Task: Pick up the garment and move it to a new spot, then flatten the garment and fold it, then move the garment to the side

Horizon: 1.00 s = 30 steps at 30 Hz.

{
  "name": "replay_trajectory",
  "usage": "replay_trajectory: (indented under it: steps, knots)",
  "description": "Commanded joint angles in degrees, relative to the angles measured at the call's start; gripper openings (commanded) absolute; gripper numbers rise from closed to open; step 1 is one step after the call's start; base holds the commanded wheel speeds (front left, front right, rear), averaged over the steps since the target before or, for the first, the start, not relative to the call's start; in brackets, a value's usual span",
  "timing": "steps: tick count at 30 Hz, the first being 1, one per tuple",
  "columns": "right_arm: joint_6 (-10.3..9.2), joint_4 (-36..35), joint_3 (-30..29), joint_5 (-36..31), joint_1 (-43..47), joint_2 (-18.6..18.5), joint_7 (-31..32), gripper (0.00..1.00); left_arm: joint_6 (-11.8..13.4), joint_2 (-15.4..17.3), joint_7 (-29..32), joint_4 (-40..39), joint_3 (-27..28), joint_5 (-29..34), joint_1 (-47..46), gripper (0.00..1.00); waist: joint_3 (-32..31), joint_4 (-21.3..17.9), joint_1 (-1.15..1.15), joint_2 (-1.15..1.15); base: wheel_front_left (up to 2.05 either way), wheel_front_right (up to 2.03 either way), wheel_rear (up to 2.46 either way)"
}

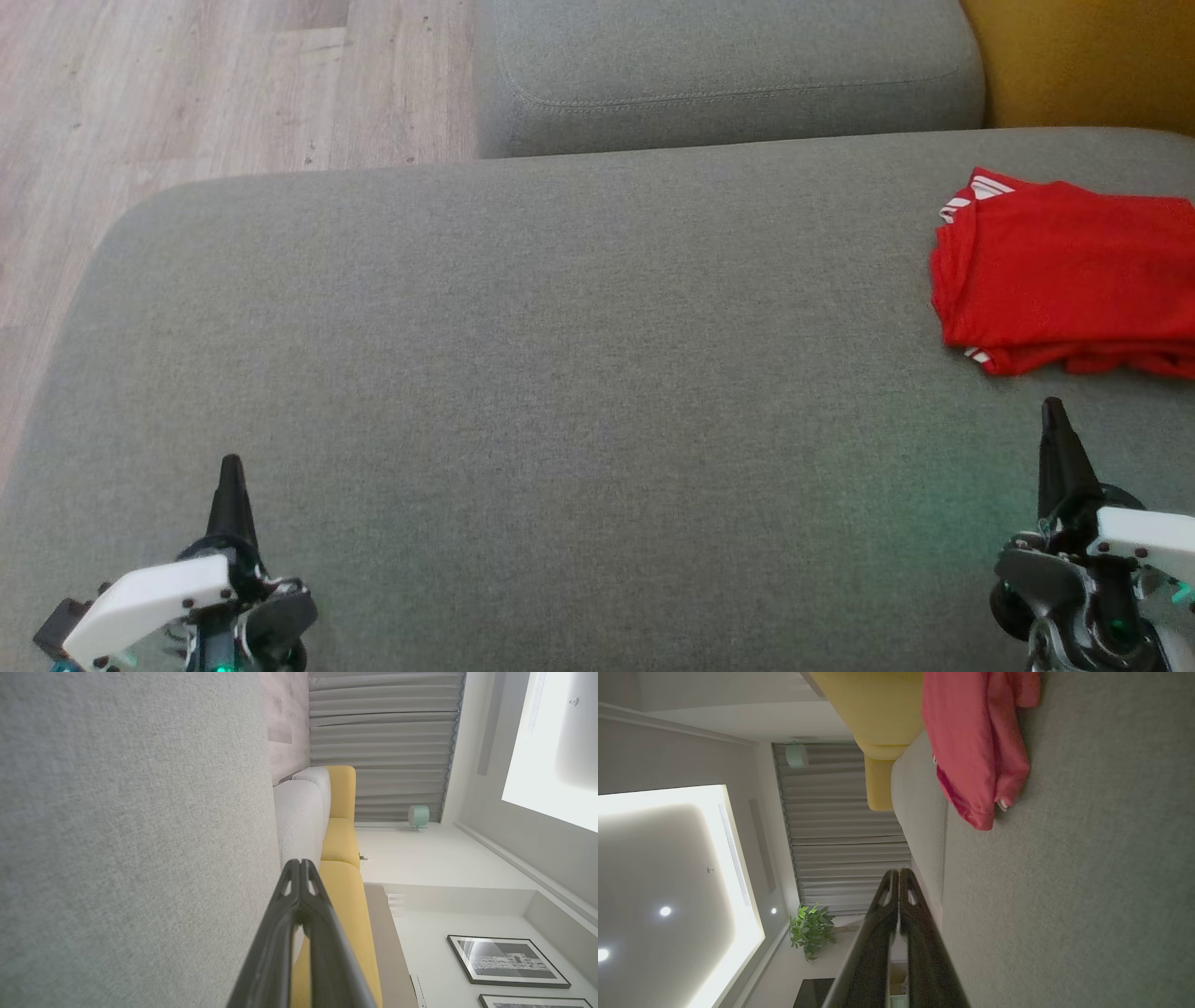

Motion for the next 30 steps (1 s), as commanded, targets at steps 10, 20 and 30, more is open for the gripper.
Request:
replay_trajectory:
  steps: [10, 20, 30]
  knots:
    - [0.40, -2.18, 1.16, 0.39, -3.19, -0.27, 0.36, 0.00, -0.40, 0.24, 0.18, -2.07, 2.31, -0.29, -2.73, 0.00, 0.00, 0.00, 0.00, 0.00, 0.00, 0.00, 0.00]
    - [0.40, -2.19, 1.17, 0.40, -3.19, -0.27, 0.35, 0.00, -0.40, 0.24, 0.18, -2.07, 2.31, -0.29, -2.73, 0.00, 0.00, 0.00, 0.00, 0.00, 0.00, 0.00, 0.00]
    - [0.40, -2.19, 1.17, 0.40, -3.19, -0.27, 0.35, 0.00, -0.40, 0.23, 0.18, -2.07, 2.31, -0.29, -2.73, 0.00, 0.00, 0.00, 0.00, 0.00, 0.00, 0.00, 0.00]
